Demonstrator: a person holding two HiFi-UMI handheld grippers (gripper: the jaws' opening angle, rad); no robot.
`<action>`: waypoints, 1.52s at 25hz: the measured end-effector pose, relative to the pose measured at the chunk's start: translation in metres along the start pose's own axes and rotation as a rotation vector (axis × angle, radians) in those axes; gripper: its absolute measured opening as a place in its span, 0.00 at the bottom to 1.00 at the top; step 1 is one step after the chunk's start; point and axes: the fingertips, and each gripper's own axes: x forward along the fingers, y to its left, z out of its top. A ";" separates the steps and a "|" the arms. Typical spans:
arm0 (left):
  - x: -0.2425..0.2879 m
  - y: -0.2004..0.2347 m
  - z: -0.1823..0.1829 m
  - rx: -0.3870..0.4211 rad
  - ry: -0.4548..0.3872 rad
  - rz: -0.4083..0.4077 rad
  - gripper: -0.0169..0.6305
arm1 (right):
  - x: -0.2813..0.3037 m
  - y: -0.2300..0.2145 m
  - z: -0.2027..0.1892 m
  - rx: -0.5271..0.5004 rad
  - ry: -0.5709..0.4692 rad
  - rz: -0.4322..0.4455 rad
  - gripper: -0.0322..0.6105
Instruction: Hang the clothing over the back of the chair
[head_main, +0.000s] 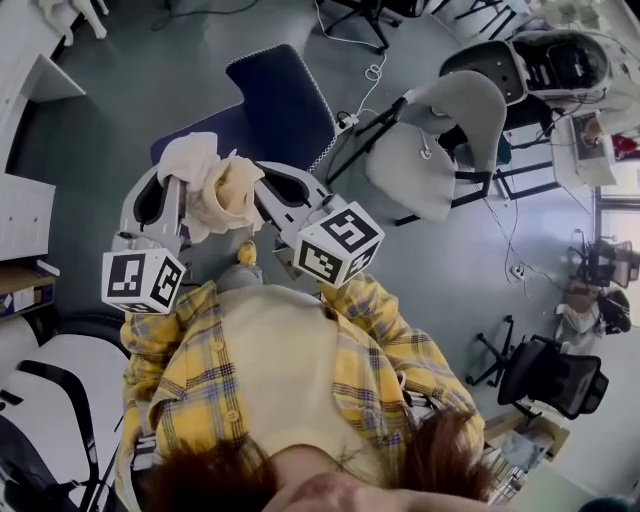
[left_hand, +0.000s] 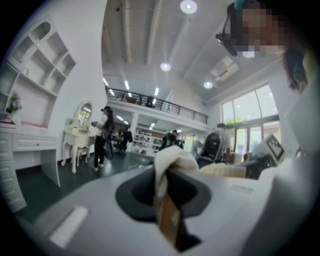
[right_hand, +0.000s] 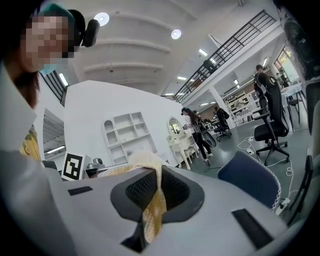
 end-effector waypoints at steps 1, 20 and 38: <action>0.005 0.004 0.001 0.000 -0.001 -0.003 0.08 | 0.005 -0.003 0.002 -0.003 0.001 -0.002 0.09; 0.078 0.021 0.031 0.011 -0.058 -0.049 0.08 | 0.041 -0.070 0.055 -0.065 -0.044 -0.071 0.09; 0.191 -0.042 0.055 0.048 -0.099 -0.029 0.08 | -0.007 -0.185 0.123 -0.053 -0.098 -0.064 0.09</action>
